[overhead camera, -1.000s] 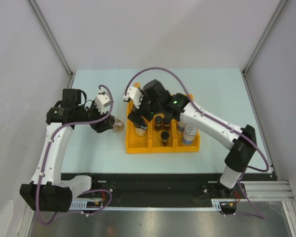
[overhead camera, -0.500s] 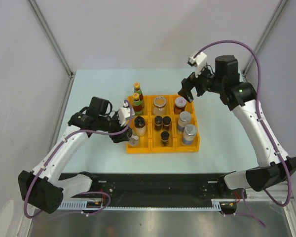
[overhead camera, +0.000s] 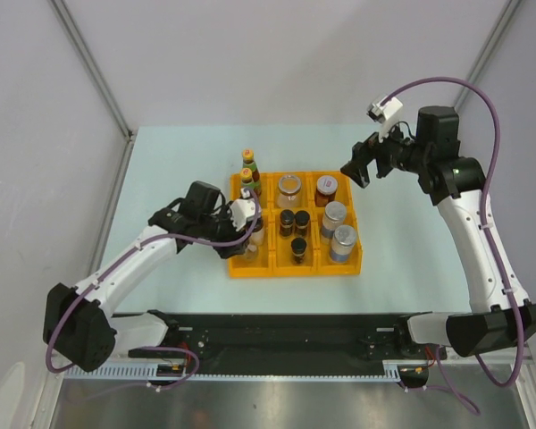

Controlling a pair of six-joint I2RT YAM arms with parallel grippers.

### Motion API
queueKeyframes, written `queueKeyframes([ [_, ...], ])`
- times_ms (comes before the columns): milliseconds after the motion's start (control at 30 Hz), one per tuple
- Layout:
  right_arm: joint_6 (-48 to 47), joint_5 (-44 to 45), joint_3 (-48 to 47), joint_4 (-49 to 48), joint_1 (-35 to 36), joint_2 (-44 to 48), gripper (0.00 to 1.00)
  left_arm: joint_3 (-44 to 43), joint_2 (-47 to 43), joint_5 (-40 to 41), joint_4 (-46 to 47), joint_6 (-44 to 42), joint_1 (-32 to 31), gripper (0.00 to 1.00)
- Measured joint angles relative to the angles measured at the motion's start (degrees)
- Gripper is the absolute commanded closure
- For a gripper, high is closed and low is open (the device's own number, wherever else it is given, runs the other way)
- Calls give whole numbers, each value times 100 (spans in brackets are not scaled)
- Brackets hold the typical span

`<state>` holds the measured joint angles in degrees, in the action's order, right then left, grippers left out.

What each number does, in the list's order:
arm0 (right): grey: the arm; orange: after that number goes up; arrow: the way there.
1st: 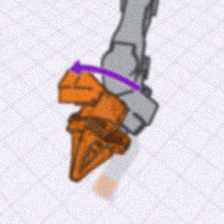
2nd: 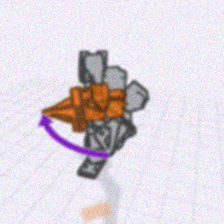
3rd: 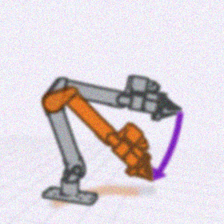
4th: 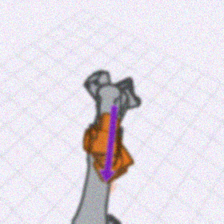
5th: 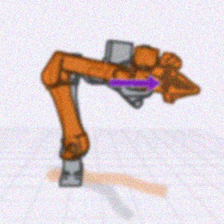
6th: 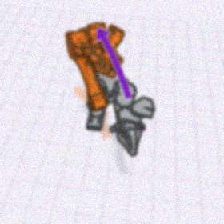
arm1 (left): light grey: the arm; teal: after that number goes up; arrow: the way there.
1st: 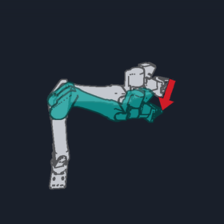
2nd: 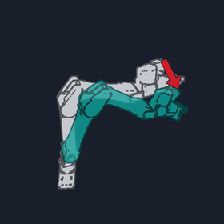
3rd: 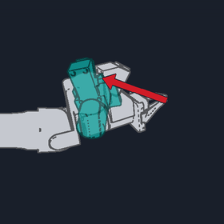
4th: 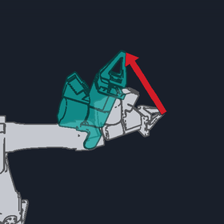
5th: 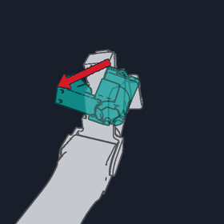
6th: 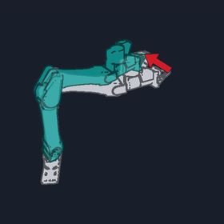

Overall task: Organize the condiment bottles
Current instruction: Place the bottle in the storage box.

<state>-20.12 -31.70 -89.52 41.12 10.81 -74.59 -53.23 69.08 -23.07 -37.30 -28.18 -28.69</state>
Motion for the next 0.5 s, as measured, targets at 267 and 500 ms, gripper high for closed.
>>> queueKeyframes([
  [267, 22, -118, 125, -26, -13, 2, 0, 2, 310, 66, 247, 74, -170, 100],
  [500, 20, -118, 155, -31, -17, 2, 0, 9, 658, 70, 293, 70, -234, 85],
])
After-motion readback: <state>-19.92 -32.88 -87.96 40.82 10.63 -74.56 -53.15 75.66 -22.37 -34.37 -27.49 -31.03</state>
